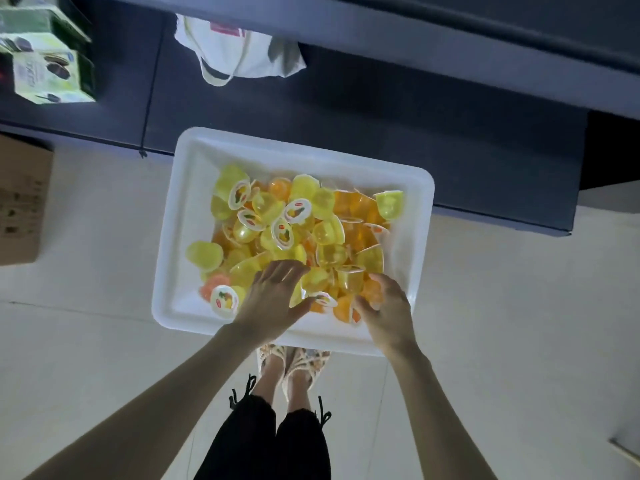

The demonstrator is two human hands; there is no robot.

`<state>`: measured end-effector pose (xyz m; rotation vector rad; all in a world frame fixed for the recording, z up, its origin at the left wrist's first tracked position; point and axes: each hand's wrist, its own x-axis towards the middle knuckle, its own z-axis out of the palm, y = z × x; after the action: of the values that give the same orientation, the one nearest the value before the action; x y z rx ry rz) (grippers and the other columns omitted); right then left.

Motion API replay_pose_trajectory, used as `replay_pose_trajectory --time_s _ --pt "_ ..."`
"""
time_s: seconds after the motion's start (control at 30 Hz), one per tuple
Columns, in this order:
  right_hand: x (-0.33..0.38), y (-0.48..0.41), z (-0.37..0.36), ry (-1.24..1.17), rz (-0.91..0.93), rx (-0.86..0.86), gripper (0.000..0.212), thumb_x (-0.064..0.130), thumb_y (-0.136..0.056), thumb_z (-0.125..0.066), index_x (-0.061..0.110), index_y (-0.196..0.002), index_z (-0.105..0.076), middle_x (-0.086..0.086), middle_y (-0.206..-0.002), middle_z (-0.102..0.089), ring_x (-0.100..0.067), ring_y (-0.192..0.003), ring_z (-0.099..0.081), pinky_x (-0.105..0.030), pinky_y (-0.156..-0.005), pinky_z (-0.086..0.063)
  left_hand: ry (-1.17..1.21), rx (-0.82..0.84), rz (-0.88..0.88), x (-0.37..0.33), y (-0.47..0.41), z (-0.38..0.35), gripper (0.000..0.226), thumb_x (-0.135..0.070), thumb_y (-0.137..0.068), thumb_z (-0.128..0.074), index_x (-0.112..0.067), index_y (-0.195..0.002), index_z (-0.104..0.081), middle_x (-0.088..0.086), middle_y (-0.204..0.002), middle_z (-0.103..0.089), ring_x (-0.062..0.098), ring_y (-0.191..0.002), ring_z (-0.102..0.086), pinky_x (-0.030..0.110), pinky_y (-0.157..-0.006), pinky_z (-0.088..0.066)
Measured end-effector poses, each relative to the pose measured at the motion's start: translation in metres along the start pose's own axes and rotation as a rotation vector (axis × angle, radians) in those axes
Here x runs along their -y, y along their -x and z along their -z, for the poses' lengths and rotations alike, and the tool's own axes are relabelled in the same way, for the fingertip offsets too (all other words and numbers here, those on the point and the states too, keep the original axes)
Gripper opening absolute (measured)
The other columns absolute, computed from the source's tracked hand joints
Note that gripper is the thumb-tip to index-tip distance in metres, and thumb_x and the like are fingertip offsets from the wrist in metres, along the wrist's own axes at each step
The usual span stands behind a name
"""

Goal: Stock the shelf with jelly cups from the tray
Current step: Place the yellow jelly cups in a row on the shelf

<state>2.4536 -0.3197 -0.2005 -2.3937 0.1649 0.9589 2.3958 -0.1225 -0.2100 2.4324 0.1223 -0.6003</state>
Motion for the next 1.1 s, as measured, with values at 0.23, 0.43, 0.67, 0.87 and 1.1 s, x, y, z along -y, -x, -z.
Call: replay_pose_trajectory --time_s 0.23,0.43,0.67,0.87,1.1 --pt "-0.01 -0.018 -0.025 -0.071 0.025 -0.009 0.06 0.039 -0.085 -0.067 0.022 -0.138 -0.045 -0.004 -0.128 -0.056 -0.022 -0.125 -0.039 -0.035 -0.104 -0.033 -0.043 0.017 -0.028 0.01 -0.022 -0.019 0.055 -0.039 -0.079 -0.07 -0.011 -0.124 -0.057 0.011 -0.122 -0.057 0.035 -0.116 -0.05 0.05 -0.088 -0.044" --pt "-0.006 -0.027 -0.03 0.009 0.055 0.025 0.06 0.038 -0.09 -0.06 0.03 -0.144 -0.035 0.003 -0.14 -0.045 -0.02 -0.132 -0.026 -0.03 -0.097 -0.018 -0.055 -0.026 -0.068 0.018 -0.027 -0.021 0.052 -0.033 -0.073 -0.078 -0.012 -0.117 -0.06 0.01 -0.11 -0.06 0.035 -0.105 -0.055 0.049 -0.082 -0.047" --pt "-0.011 -0.037 -0.03 -0.008 0.002 0.035 0.047 0.039 -0.091 -0.058 0.027 -0.134 -0.047 -0.004 -0.127 -0.056 -0.019 -0.128 -0.03 -0.031 -0.093 -0.019 -0.021 -0.032 -0.042 0.015 -0.023 -0.026 0.053 -0.035 -0.073 -0.078 -0.011 -0.118 -0.062 0.01 -0.109 -0.061 0.035 -0.102 -0.057 0.053 -0.082 -0.05" --pt "-0.01 -0.034 -0.028 -0.02 0.008 0.026 0.045 0.036 -0.09 -0.06 0.026 -0.132 -0.05 -0.002 -0.129 -0.054 -0.02 -0.129 -0.032 -0.038 -0.103 -0.024 -0.04 -0.298 0.163 0.03 0.007 -0.015 0.057 -0.055 -0.088 -0.042 -0.009 -0.116 -0.061 0.012 -0.114 -0.06 0.033 -0.105 -0.057 0.047 -0.086 -0.044" --pt "-0.005 -0.02 -0.035 -0.281 -0.007 -0.048 0.037 0.031 -0.081 -0.072 0.026 -0.115 -0.061 0.002 -0.118 -0.062 -0.023 -0.114 -0.052 -0.046 -0.096 -0.045 0.184 -0.141 0.821 0.052 0.028 -0.008 0.07 -0.051 -0.088 -0.053 -0.002 -0.134 -0.034 0.021 -0.134 -0.037 0.041 -0.123 -0.035 0.05 -0.102 -0.03"
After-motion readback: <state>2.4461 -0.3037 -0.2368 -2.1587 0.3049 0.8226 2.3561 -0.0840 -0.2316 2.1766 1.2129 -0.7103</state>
